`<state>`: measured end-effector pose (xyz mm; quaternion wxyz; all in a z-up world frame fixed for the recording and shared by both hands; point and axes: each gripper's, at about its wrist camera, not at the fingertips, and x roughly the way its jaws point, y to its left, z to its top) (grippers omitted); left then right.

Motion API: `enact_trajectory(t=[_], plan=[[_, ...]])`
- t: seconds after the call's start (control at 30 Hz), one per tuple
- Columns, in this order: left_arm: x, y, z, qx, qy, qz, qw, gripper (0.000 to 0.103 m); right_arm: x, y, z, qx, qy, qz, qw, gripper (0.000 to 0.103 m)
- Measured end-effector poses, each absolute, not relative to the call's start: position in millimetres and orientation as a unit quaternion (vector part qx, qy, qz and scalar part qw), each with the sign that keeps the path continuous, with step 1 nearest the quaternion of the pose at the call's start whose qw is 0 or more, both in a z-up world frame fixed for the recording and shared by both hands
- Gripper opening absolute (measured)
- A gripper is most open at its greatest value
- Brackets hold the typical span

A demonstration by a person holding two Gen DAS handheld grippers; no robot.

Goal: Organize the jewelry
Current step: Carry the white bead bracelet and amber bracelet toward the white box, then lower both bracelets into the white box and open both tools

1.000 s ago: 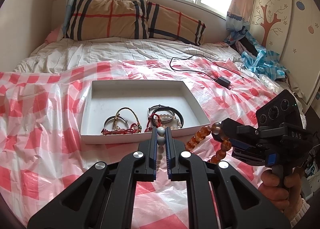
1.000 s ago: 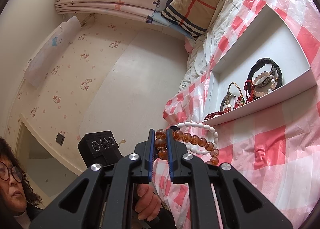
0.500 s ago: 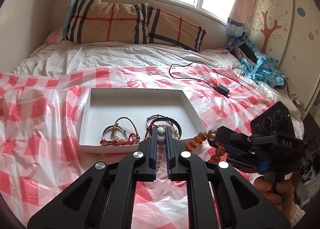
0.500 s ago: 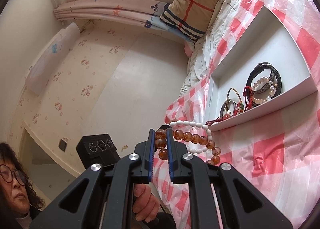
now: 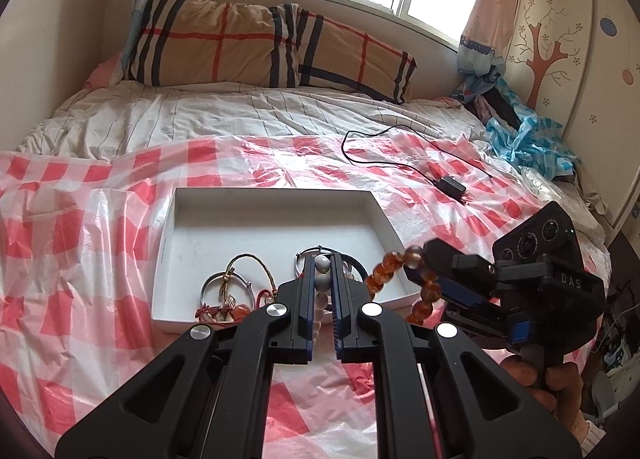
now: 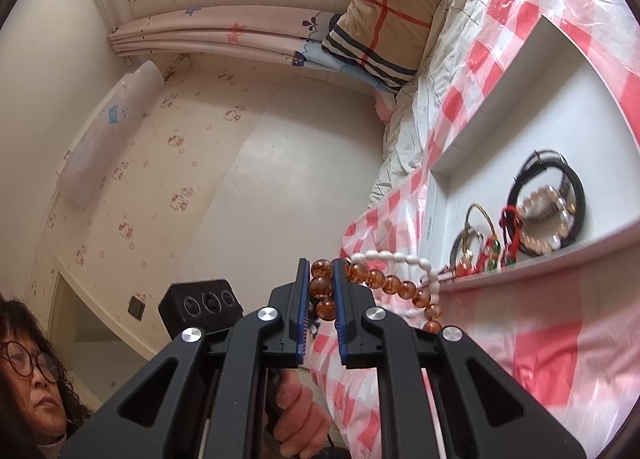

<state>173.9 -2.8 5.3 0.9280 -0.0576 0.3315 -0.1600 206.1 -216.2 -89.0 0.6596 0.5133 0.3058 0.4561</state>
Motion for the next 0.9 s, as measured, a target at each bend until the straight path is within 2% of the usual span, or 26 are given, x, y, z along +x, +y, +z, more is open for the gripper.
enact_trajectory(t=[0.57, 0.67, 0.73, 0.8, 0.9], plan=[[192.7, -5.0, -13.7, -0.072, 0.338, -0.154, 0.926, 0.007, 229.0, -222.3, -93.1, 0.506, 0.312, 0.438, 0.674, 0.013], [197.7, 1.5, -18.3, -0.077, 0.343, -0.146, 0.925, 0.007, 223.5, -227.6, -91.0, 0.469, 0.346, 0.415, 0.698, 0.018], [200.4, 5.9, -21.3, -0.082, 0.347, -0.142, 0.923, 0.007, 214.6, -221.0, -94.4, 0.413, 0.402, 0.385, 0.721, 0.034], [203.8, 8.5, -23.5, -0.088, 0.350, -0.140, 0.922, 0.007, 208.3, -208.0, -101.0, 0.342, 0.455, 0.341, 0.748, 0.034], [203.5, 10.8, -23.9, -0.092, 0.347, -0.142, 0.922, 0.007, 210.0, -189.4, -107.2, 0.261, 0.493, 0.289, 0.778, 0.034]])
